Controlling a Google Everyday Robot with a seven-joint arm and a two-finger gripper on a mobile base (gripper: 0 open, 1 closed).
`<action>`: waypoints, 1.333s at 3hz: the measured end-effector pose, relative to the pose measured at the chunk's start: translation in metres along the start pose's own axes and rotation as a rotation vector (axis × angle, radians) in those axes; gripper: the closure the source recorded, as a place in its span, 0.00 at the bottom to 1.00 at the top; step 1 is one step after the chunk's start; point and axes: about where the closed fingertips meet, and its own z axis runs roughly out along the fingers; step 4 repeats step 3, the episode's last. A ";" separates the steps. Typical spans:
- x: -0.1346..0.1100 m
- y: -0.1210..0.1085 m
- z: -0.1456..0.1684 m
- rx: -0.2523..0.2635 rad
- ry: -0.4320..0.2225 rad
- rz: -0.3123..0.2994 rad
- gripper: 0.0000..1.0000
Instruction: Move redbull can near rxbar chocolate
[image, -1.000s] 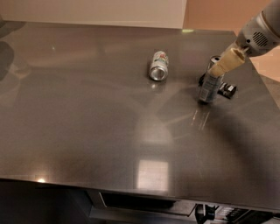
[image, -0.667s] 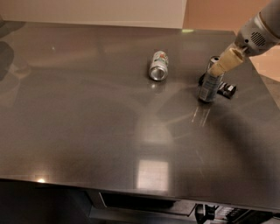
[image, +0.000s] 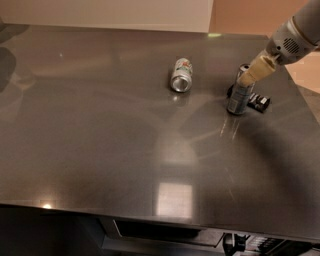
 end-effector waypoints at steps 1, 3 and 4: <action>0.000 -0.002 0.000 0.015 -0.015 -0.014 0.13; -0.001 -0.002 0.006 0.012 -0.017 -0.014 0.00; -0.001 -0.002 0.006 0.012 -0.017 -0.014 0.00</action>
Offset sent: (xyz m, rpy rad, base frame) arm 0.0016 -0.0016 0.0008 -0.0001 -0.0197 0.0036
